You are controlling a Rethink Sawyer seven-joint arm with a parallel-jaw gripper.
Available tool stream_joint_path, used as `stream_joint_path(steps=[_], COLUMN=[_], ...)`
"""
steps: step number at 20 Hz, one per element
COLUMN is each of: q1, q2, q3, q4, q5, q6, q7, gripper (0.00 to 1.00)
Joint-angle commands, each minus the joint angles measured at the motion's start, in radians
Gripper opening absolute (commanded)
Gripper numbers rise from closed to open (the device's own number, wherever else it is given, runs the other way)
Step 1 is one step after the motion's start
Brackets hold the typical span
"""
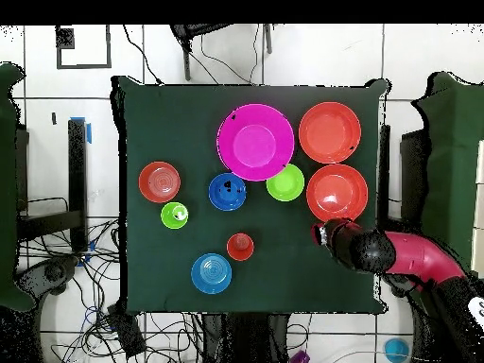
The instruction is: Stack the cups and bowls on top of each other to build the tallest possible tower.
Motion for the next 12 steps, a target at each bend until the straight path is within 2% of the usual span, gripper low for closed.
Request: stream_joint_path(steps=[1,7,12], q1=[0.001,0.009,0.007], q2=[0.047,0.039,0.075], q3=[0.077,0.101,0.121], q4=[-0.081,-0.122,-0.162], q5=[-0.090,-0.107,-0.105], q6=[0.068,0.116,0.148], q7=[-0.279,-0.326,-0.349], gripper=[1.00,1.00,1.00])
